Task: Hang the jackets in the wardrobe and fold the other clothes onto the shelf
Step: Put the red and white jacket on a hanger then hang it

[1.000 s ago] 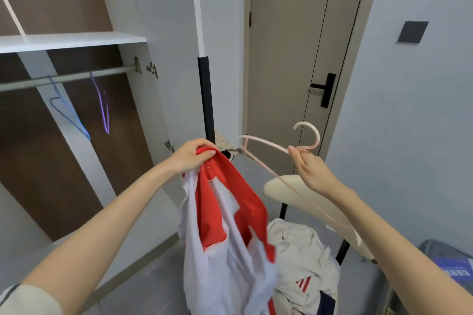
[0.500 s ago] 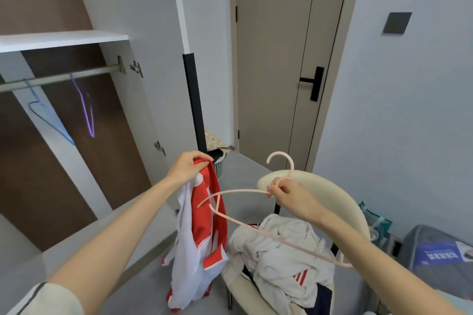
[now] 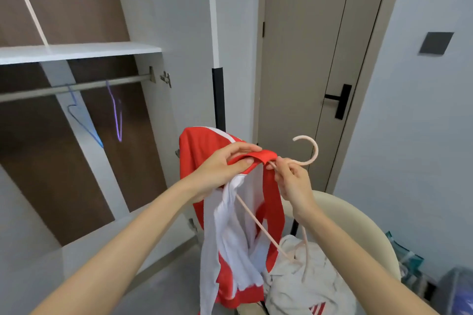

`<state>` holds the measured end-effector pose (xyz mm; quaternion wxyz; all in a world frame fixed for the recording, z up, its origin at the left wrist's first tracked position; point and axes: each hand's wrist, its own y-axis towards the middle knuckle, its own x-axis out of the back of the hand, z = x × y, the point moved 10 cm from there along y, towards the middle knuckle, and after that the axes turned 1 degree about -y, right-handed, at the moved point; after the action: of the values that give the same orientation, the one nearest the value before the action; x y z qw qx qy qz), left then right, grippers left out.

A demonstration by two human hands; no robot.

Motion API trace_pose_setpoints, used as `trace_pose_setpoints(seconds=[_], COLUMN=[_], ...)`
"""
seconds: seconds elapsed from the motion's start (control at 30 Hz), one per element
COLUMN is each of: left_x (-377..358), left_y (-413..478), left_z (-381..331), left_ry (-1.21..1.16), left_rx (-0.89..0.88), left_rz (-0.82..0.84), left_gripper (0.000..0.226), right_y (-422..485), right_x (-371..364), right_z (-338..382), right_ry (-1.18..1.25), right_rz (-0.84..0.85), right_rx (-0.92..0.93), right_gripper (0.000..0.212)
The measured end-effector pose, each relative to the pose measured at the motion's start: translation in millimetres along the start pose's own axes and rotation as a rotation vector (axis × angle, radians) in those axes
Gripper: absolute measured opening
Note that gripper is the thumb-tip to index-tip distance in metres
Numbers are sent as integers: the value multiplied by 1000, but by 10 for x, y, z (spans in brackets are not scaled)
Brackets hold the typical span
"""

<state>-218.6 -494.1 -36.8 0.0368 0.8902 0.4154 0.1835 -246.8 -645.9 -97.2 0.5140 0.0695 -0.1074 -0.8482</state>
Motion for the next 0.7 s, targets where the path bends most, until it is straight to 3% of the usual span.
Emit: trace_pose_setpoints(seconds=[0.1, 0.17, 0.23, 0.3, 0.37, 0.5, 0.7], left_x=[-29, 101, 315, 288, 201, 147, 537], left_y=[-53, -83, -152, -197, -188, -157, -246], left_z=[-170, -401, -687, -845, -822, -808, -531], left_ry=[56, 169, 551, 1158, 1412, 1408, 1260], left_rx=[-66, -158, -348, -535, -594, -623, -407], left_rz=[39, -35, -206, -299, -306, -300, -347], left_gripper=[31, 30, 28, 38, 46, 35, 29], right_y=[0, 10, 31, 47, 47, 4, 98], right_x=[-41, 4, 65, 95, 83, -66, -64], right_z=[177, 310, 456, 589, 686, 748, 515], right_ry=[119, 177, 212, 202, 180, 80, -63], right_rz=[24, 10, -17, -23, -1, 107, 86], right_rx=[23, 47, 94, 157, 208, 258, 165], right_gripper=[52, 55, 49, 42, 40, 59, 23])
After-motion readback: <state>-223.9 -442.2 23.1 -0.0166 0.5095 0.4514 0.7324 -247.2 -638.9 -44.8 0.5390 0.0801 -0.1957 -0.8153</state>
